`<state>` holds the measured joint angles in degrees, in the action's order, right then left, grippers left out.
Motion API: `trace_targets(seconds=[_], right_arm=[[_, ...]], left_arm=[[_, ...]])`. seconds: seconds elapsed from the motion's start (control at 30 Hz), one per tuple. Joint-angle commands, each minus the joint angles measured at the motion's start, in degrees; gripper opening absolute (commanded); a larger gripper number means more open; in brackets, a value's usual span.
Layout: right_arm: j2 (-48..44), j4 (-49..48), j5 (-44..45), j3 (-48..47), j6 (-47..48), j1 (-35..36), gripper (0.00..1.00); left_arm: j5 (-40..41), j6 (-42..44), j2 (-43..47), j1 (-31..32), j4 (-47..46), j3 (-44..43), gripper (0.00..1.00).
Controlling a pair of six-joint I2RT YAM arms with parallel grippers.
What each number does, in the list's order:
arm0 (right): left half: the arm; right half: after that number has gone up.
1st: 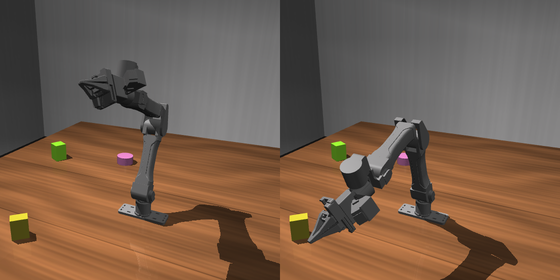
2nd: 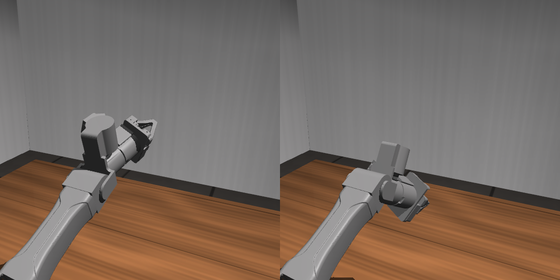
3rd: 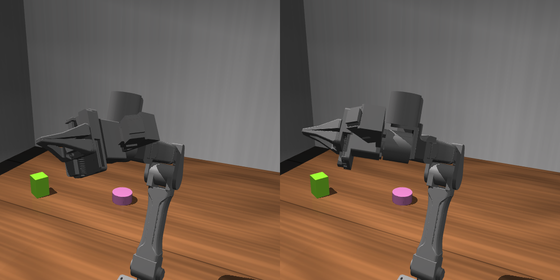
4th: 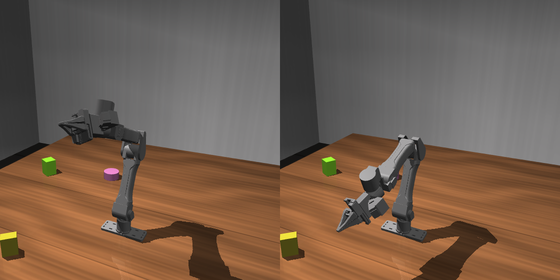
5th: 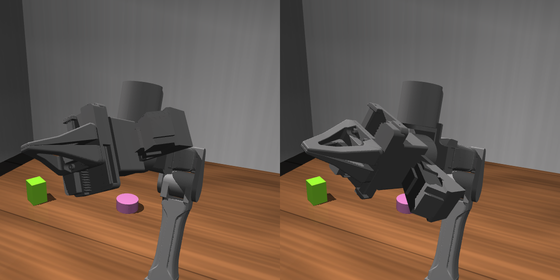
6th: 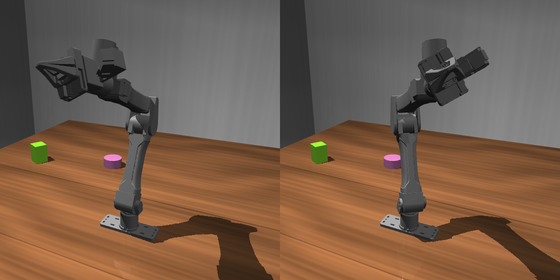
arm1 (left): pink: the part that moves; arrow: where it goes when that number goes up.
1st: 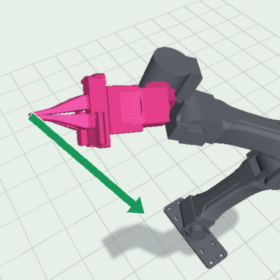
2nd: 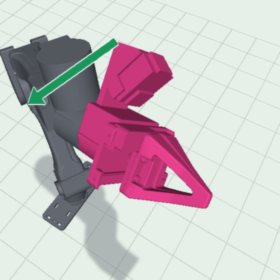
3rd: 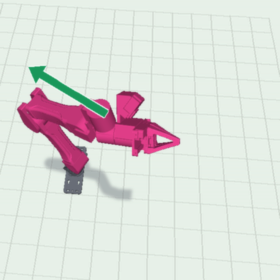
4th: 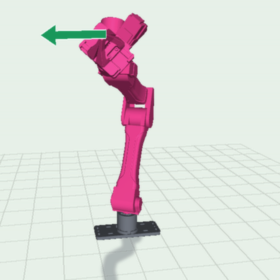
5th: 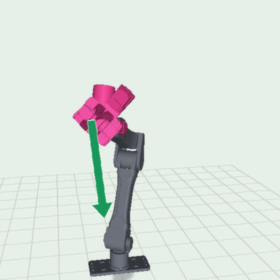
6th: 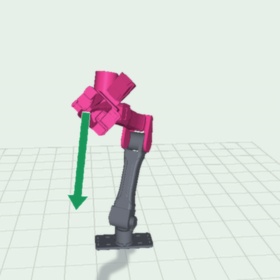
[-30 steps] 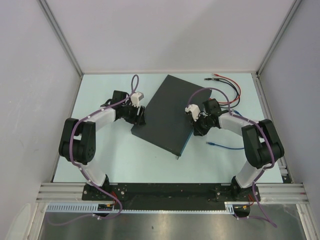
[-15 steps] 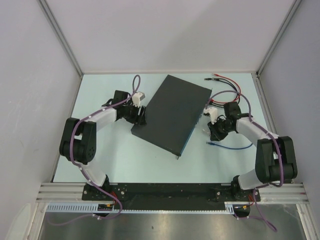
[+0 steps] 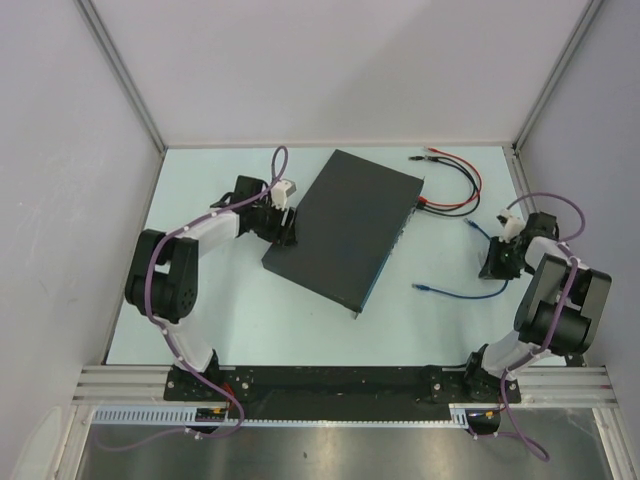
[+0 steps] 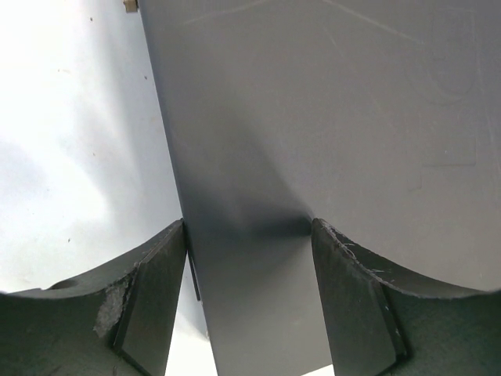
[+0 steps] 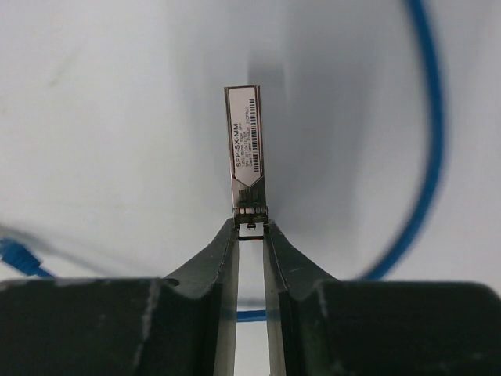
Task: Pull the plug from the switch port
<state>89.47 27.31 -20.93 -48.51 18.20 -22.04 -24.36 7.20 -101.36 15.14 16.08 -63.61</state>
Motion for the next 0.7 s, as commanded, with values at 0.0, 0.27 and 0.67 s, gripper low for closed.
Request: trace_targets(seconds=[0.0,0.27,0.67], right_arm=[[1.1,-4.4,3.0,-2.7,-3.4,-3.4,0.01],[-1.7,-3.8,3.3,-3.6,-4.3,1.6,0.8],[-3.4,-12.3,-15.1,-7.6,-24.7,10.8,1.0]], left_arm=[[-6.7,-2.3,-0.9,3.4,-2.6,-3.6,0.68],[-6.8,-2.6,-0.8,3.5,-2.5,-3.7,0.68],[-6.2,1.7,0.4,3.4,3.4,-9.1,0.68]])
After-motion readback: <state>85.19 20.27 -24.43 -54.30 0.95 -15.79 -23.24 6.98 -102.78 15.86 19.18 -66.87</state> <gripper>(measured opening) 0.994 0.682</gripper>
